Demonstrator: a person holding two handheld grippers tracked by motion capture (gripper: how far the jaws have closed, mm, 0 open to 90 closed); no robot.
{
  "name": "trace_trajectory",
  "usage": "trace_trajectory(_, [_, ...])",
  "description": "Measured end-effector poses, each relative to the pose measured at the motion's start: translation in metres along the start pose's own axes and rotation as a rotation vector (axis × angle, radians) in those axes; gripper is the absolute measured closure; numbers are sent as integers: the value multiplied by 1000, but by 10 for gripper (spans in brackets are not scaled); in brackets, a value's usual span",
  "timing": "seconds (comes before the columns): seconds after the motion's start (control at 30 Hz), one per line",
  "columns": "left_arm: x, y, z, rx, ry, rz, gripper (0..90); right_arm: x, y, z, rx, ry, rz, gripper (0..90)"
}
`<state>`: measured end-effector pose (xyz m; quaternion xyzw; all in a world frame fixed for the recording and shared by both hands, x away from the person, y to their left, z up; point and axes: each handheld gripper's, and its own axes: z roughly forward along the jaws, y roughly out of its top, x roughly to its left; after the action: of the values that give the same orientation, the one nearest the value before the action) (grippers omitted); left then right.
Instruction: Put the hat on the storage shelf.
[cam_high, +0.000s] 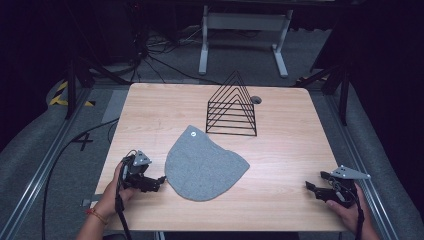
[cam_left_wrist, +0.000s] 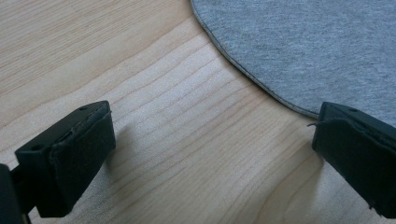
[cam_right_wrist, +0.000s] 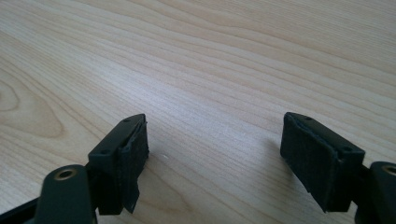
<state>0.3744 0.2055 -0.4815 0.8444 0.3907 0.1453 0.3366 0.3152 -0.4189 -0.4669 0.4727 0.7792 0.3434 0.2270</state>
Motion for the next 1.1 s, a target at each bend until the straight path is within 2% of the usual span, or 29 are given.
trace_trajectory(0.07, [1,0,0,-3,6,14,0,0,0,0,0,2,0,236])
trace_trajectory(0.1, [-1,-1,0,-5,1,-6,0,0,0,0,0,4,-1,236])
trace_trajectory(0.23, [-3,-3,-2,-8,6,-15,2,1,0,0,0,9,-4,259])
trace_trajectory(0.27, [-2,-4,-3,-4,7,6,2,1,0,0,-2,12,-7,266])
trace_trajectory(0.37, [-6,-7,-6,-2,-4,3,2,1,1,0,-2,10,-9,273])
trace_trajectory(0.47, [-11,-9,-9,4,-24,34,2,1,2,1,4,9,-10,274])
trace_trajectory(0.53, [-14,-10,-10,8,-26,32,8,1,4,2,15,11,-14,279])
trace_trajectory(0.63, [-18,-8,-12,14,-22,33,63,-1,7,2,20,18,-24,320])
trace_trajectory(0.7, [-21,-7,-13,17,-18,42,135,-1,7,3,18,30,-29,322])
trace_trajectory(0.73, [-24,-6,-14,8,-7,61,135,0,7,3,18,41,-35,337])
trace_trajectory(0.77, [-25,-5,-16,21,-10,67,180,1,9,3,-2,39,-46,347])
trace_trajectory(0.8, [-25,-5,-16,25,-40,58,168,3,10,3,-10,44,-49,353])
trace_trajectory(0.83, [-25,-6,-18,12,-100,58,171,7,15,3,-24,44,-70,398])
trace_trajectory(0.87, [-25,-6,-18,12,-100,58,175,10,19,3,-35,42,-82,412])
trace_trajectory(0.9, [-24,-6,-23,-21,-126,68,177,13,24,3,-48,45,-91,422])
trace_trajectory(0.93, [-24,-6,-23,-21,-126,68,188,16,29,3,-53,58,-99,443])
trace_trajectory(0.97, [-24,-4,-29,-73,-127,48,198,21,34,4,-58,72,-117,473])
trace_trajectory(1.0, [-24,-4,-29,-73,-127,48,205,21,34,4,-58,72,-117,473])
trace_trajectory(1.03, [-26,-1,-32,-96,-130,45,206,32,47,8,-71,95,-157,515])
trace_trajectory(1.07, [-29,1,-32,-95,-122,53,208,39,53,10,-74,118,-182,553])
trace_trajectory(1.1, [-29,1,-32,-95,-122,53,212,39,53,10,-74,118,-182,553])
